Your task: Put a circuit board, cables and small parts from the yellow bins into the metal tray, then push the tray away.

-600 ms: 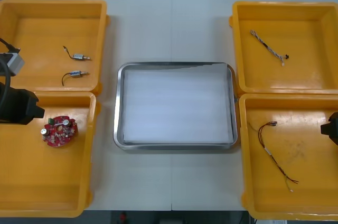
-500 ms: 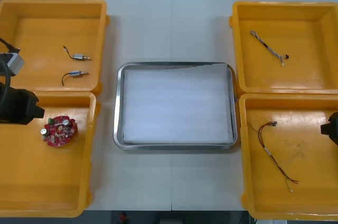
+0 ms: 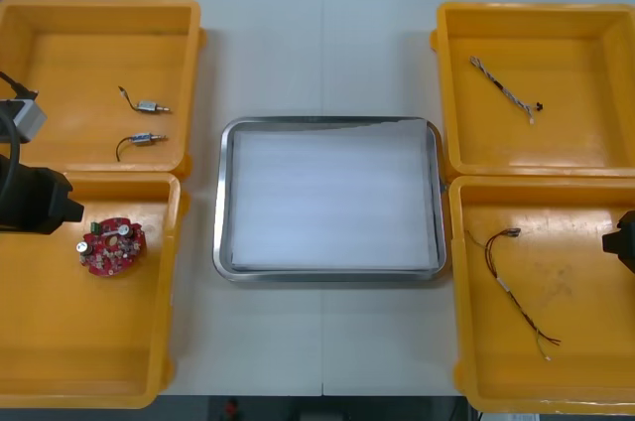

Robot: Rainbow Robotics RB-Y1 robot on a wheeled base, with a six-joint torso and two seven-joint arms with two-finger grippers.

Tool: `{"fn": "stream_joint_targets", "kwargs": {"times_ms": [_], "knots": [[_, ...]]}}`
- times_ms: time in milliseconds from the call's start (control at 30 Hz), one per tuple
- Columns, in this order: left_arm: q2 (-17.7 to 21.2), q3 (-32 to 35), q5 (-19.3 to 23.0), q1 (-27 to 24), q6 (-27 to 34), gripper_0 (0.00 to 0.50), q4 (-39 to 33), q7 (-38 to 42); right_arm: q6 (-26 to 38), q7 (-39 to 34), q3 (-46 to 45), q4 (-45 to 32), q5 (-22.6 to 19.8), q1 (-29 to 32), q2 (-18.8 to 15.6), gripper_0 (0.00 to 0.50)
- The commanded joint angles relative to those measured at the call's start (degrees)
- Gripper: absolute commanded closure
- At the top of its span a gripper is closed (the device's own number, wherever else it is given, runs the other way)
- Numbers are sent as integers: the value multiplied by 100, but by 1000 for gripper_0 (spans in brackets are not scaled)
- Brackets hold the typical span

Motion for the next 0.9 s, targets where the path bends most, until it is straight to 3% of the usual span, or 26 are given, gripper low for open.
{"fn": "stream_joint_targets", "kwargs": {"times_ms": [33,900], "knots": [[127,139,37,90,35,0,-58,118,15,-117,50,-114,-37,-72,-184,0],[127,139,37,90,35,0,-58,118,15,-117,50,-114,-37,-72,-184,0]]}}
